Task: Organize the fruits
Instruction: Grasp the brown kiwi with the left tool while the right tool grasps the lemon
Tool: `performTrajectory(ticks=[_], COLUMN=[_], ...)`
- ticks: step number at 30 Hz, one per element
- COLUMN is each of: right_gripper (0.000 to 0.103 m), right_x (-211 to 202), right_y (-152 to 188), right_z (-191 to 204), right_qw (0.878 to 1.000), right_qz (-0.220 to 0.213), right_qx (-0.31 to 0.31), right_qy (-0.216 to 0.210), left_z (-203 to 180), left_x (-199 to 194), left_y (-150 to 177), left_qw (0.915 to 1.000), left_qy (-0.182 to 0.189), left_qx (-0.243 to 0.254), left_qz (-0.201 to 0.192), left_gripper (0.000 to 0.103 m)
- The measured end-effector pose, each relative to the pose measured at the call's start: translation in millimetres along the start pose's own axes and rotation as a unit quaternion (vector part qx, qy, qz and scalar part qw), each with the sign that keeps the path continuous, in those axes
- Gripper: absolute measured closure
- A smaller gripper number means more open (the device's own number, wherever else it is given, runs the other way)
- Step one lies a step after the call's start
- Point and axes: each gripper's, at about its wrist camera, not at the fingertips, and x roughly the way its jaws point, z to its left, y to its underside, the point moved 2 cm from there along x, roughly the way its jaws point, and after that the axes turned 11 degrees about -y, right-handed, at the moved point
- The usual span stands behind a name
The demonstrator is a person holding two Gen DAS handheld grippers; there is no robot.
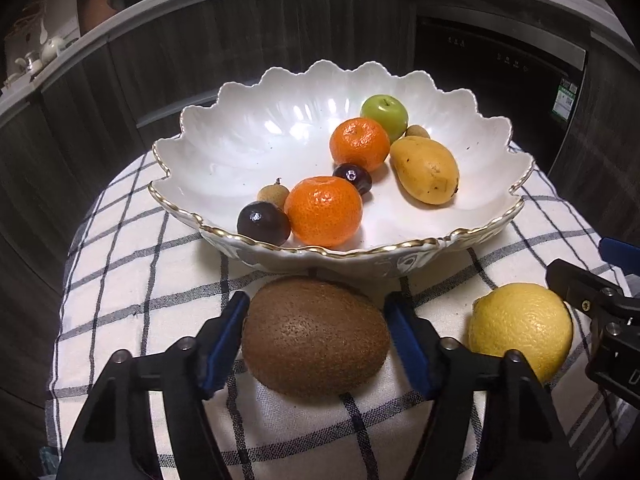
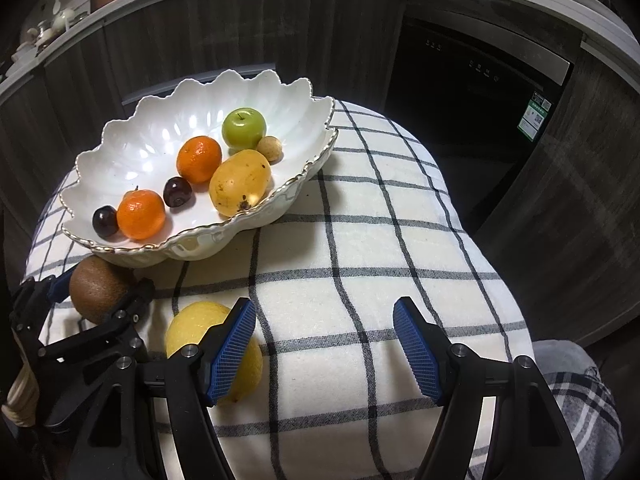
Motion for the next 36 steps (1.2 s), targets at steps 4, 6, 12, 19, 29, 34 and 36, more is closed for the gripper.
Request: performTrajectory(ticks=[4,6,12,19,29,34,36], right_gripper=[0.031,0.031,0.031,0.031,0.031,0.031,0.031], right_x=[-0.3,-0.9,-8.5,-15.8,-0.3,11.7,18.1], right_y=[0.3,0.5,-0.5,1.6,7.5,8.7,10.4], right_z=[0.6,0.9,7.6,23.5,50.8,52.8,52.2], right_qw=[1.000,1.000,1.000,0.998,0.990,0.989,0.988], right_qz=[0.001,0.000,-0.008,-0.015,0.016,0.032,0.040], right_qx=[-0.002,-0.003,-0.013,-0.034,-0.088,-0.093,-0.092], right_qy=[0.002,0.001,-0.013,-0.059,-0.107,-0.115,-0.116], left_z=[-0.5,0.0,7.3,28.5,53.0,56.1,57.4], left_x=[-0.1,-1.1,-10.5,-36.6,-52.9,-53.3,-54.2], left_y=[0.4,1.2,7.2,14.3,33.2,34.3,33.7], left_qw=[1.0000,1.0000,0.9999,0.9987,0.9955,0.9948,0.9946], left_qy=[-0.001,0.000,-0.007,-0.038,-0.058,-0.062,-0.062], left_qx=[0.002,0.002,-0.008,-0.034,-0.072,-0.079,-0.082], left_qz=[0.000,-0.001,0.008,0.006,0.019,0.019,0.017], left_gripper=[0.037,0.037,0.037,0.037,0.038,0.038,0.038])
